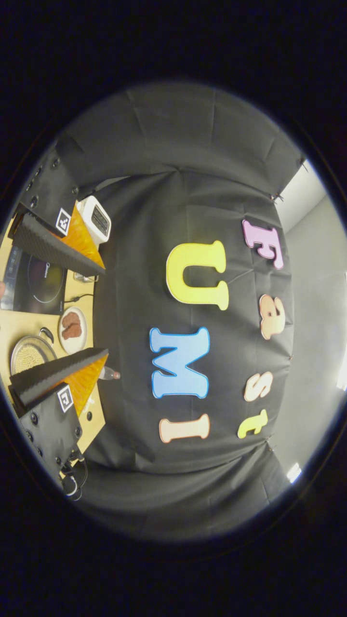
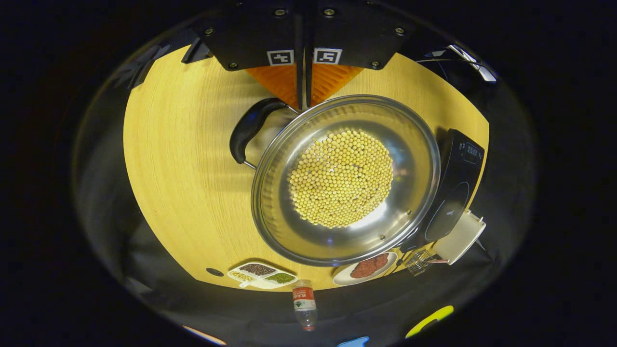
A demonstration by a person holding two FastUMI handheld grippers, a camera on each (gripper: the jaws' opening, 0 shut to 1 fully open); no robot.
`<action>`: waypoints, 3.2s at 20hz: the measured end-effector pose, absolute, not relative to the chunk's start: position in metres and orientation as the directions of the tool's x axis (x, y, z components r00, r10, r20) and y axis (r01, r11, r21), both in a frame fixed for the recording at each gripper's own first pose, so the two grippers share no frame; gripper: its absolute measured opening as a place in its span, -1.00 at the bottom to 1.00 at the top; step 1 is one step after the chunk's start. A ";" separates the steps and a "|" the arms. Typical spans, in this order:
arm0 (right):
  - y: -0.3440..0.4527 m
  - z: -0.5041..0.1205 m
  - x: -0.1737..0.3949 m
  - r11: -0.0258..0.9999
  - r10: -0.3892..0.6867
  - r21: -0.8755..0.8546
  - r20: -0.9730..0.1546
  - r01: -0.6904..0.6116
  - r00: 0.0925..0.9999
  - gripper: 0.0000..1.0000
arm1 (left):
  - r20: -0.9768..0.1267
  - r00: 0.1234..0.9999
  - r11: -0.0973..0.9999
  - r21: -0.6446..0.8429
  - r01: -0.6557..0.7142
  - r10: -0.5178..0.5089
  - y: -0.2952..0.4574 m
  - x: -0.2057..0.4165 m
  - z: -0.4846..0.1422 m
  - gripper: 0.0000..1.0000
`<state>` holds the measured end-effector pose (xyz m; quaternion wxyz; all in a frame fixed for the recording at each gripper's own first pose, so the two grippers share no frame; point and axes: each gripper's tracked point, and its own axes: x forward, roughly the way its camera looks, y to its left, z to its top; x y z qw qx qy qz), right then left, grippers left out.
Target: First push the handle of the pot to place it horizontally, then grasp the pot with both hands and set it on the induction cooktop.
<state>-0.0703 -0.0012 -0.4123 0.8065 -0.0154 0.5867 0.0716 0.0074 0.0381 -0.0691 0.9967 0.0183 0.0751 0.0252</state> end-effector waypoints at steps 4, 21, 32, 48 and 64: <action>-0.017 -0.410 -0.059 0.993 0.064 0.027 -0.942 -0.117 0.331 -0.98 | -0.156 0.987 0.998 0.043 -0.040 0.046 0.035 0.007 -0.073 0.89; -0.056 -0.419 -0.017 0.996 0.044 0.067 -0.937 0.055 0.346 -0.95 | -0.179 0.982 0.998 0.030 -0.056 0.061 0.040 0.004 -0.085 0.89; -0.069 -0.423 0.018 0.998 0.016 0.039 -0.929 0.055 0.370 -0.95 | -0.199 0.979 0.999 0.023 -0.038 0.042 0.030 0.009 -0.104 0.89; -0.078 -0.366 0.020 1.000 0.026 0.013 -0.815 -0.026 0.579 -0.75 | -0.272 0.961 0.999 -0.008 0.042 -0.042 -0.001 0.012 -0.168 0.97; -0.075 -0.339 0.042 0.998 0.029 -0.031 -0.578 -0.058 0.815 0.73 | -0.445 0.891 0.996 -0.040 0.079 -0.089 -0.033 0.052 -0.327 0.94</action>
